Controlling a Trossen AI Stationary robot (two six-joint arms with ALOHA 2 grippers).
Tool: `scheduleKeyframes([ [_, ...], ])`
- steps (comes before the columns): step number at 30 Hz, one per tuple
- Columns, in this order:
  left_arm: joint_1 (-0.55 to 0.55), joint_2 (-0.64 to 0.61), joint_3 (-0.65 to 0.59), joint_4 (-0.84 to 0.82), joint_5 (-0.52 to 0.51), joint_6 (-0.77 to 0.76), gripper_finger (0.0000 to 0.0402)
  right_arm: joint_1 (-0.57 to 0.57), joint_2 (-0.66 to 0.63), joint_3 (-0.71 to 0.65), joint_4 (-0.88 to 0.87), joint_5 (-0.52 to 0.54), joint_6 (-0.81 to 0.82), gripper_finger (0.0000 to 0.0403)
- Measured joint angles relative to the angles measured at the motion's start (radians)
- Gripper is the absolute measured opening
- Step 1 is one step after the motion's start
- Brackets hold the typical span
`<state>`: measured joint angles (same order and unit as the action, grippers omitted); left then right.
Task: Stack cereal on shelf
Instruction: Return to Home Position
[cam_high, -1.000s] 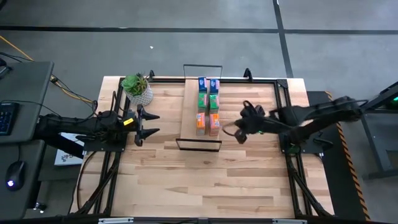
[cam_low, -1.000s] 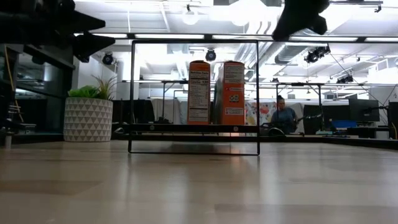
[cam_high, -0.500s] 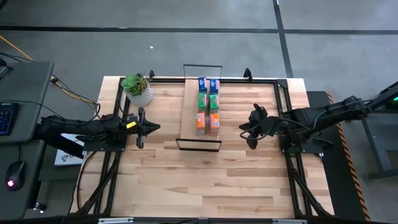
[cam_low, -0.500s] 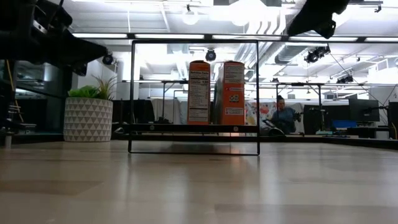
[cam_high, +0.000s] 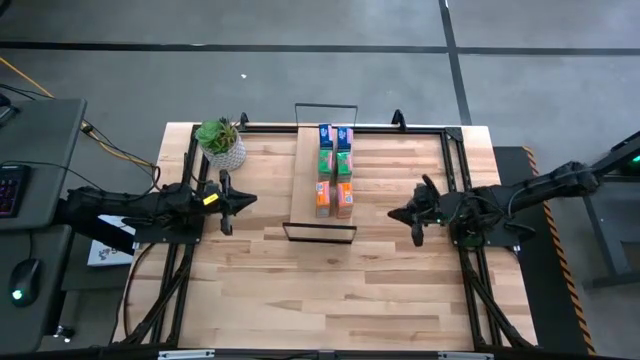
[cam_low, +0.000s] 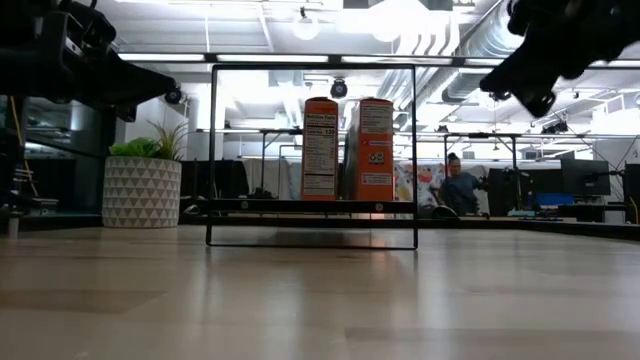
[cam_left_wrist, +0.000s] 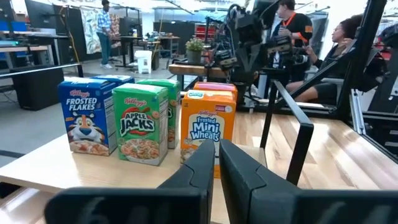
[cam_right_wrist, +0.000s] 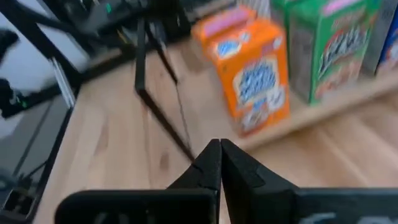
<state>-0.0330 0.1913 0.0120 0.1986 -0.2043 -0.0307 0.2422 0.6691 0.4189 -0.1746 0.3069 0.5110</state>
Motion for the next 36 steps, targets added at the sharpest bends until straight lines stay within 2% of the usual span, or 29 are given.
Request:
scheduleKeyframes([
  [3, 0.0, 0.0, 0.0, 0.0, 0.0, 0.0, 0.0017, -0.079, -0.052, -0.095, 0.163, -0.049, -0.1, 0.0],
  [7, 0.0, 0.0, 0.0, 0.0, 0.001, -0.002, 0.0017, -0.229, -0.102, -0.161, 0.271, -0.187, -0.216, 0.0],
  [12, 0.0, 0.0, 0.0, 0.0, 0.002, -0.002, 0.0016, -0.404, -0.142, -0.212, 0.316, -0.377, -0.286, 0.0],
  [16, 0.0, 0.0, 0.0, 0.001, 0.003, -0.002, 0.0015, -0.443, -0.178, -0.263, 0.313, -0.438, -0.309, 0.0],
  [23, 0.0, 0.0, 0.0, 0.0, 0.003, -0.002, 0.0015, -0.338, -0.299, -0.331, 0.311, -0.403, -0.311, 0.0],
  [30, 0.0, 0.0, 0.0, 0.0, 0.003, -0.002, 0.0014, -0.201, -0.404, -0.353, 0.263, -0.253, -0.352, 0.0],
  [36, 0.0, 0.0, 0.0, 0.0, 0.003, -0.002, 0.0014, -0.105, -0.436, -0.353, 0.214, -0.136, -0.359, 0.0],
])
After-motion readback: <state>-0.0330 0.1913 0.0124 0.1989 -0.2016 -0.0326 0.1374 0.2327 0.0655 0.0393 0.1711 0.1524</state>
